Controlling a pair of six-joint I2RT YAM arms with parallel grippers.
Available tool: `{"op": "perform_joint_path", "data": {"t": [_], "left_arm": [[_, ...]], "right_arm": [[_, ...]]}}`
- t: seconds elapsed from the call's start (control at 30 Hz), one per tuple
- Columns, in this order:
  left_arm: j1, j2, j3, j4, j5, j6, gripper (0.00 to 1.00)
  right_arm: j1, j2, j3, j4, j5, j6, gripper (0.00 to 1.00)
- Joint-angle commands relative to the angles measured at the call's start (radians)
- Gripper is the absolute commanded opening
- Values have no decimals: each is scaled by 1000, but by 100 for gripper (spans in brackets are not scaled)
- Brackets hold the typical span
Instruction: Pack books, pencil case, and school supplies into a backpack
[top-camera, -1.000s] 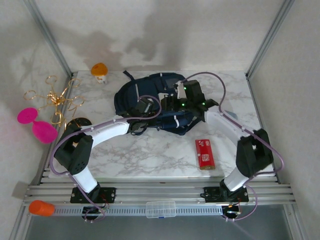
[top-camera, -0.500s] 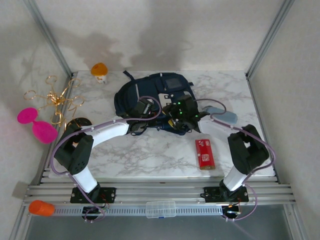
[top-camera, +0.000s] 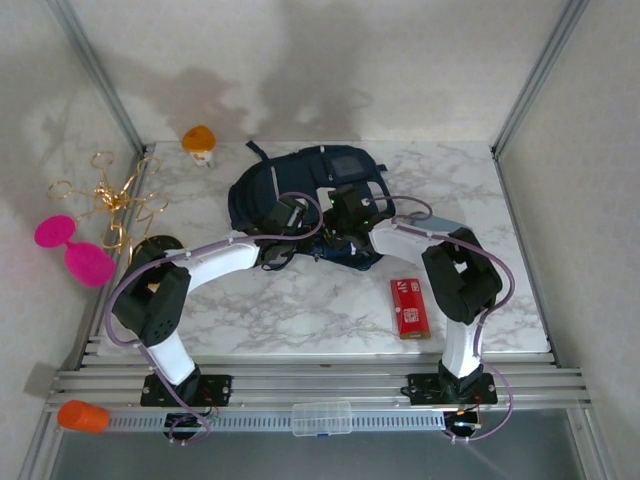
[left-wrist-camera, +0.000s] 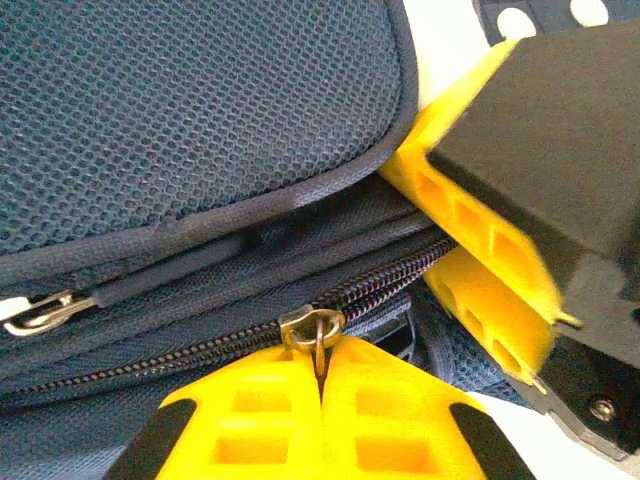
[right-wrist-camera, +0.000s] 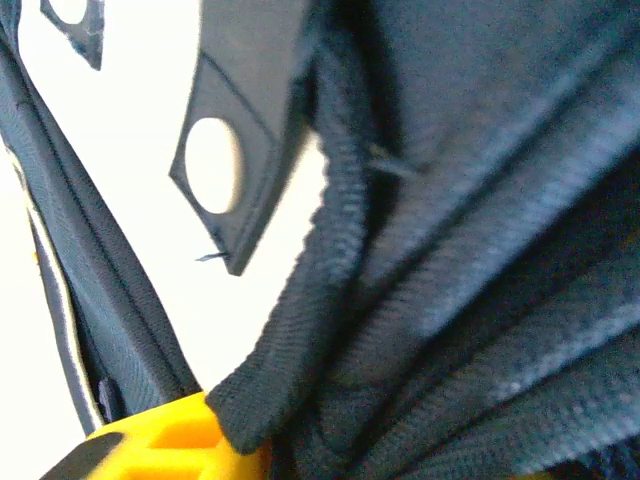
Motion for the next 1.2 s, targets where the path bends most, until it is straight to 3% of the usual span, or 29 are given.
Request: {"op": "perform_joint_path", "data": {"t": [0.0, 0.1, 0.27, 0.43, 0.5, 0.6, 0.67, 0.77, 0.9, 1.07, 1.1, 1.17], "left_arm": [[-4, 2, 56, 34, 45, 18, 0], [-4, 1, 53, 20, 37, 15, 0], [-5, -46, -17, 4, 19, 9, 0], [-46, -115, -86, 2, 36, -72, 0], [-83, -138, -88, -7, 29, -112, 0], [-126, -173, -88, -19, -7, -181, 0], [-128, -192, -95, -32, -8, -214, 0], [-126, -225, -123, -64, -39, -193, 0], [-76, -208, -130, -162, -46, -113, 0], [-56, -201, -120, -165, -8, -43, 0], [-56, -194, -108, -161, -3, -47, 0], [-56, -183, -93, -134, 18, -62, 0]], "right_arm": [[-2, 53, 49, 39, 85, -79, 13], [6, 74, 92, 21, 67, -179, 0], [14, 65, 115, -9, 16, -335, 0], [-3, -3, 98, -64, -123, -554, 0], [-29, -54, 63, -84, -147, -638, 0], [-134, -113, -13, -51, -302, -729, 0], [-203, -96, 29, -132, -389, -822, 0], [-243, -40, 140, -278, -392, -962, 0], [-270, -26, 169, -279, -390, -965, 0], [-255, -14, 188, -273, -375, -918, 0], [-247, -20, 183, -283, -353, -905, 1], [-235, -44, 148, -270, -347, -861, 15]]}}
